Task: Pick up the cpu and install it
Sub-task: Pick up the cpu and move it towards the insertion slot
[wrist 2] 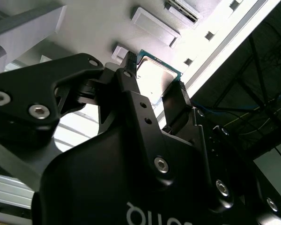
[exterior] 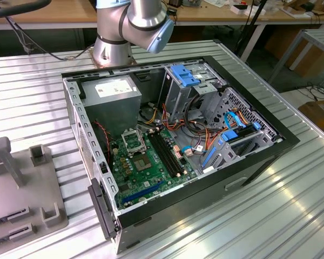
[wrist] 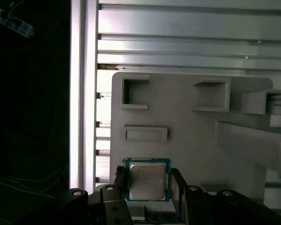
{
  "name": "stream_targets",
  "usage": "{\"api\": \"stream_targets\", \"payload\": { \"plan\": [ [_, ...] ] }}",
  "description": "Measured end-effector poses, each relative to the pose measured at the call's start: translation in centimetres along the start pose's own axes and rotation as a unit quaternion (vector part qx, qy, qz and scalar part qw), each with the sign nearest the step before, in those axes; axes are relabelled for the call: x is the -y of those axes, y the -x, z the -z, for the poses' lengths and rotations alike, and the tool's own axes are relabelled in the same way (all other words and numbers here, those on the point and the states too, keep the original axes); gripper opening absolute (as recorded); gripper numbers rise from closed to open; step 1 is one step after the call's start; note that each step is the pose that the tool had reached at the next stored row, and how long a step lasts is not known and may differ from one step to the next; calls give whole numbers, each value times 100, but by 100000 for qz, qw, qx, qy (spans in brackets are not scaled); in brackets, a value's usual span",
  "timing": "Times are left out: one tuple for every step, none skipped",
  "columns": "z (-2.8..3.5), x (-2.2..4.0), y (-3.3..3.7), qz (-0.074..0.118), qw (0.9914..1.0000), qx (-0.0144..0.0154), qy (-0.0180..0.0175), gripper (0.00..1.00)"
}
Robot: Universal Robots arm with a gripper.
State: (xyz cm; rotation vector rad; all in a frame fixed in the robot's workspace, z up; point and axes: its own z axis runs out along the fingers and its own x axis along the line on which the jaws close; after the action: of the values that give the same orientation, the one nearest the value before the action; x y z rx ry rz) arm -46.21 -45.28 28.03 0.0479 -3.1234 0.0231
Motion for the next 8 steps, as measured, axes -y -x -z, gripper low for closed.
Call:
{"api": "stream_targets", "payload": {
  "plan": [
    [5, 0, 0, 0, 100000, 0, -2, 47],
    [10, 0, 0, -1, 100000, -5, -4, 47],
    [14, 0, 0, -1, 100000, 3, 1, 47],
    [18, 0, 0, -2, 100000, 8, 5, 47],
    [23, 0, 0, 0, 100000, 4, 1, 47],
    [29, 0, -1, 0, 100000, -5, -4, 47],
    [33, 0, -1, -2, 100000, 9, 3, 47],
    [36, 0, 0, -1, 100000, 14, 7, 47]
  ]
}}
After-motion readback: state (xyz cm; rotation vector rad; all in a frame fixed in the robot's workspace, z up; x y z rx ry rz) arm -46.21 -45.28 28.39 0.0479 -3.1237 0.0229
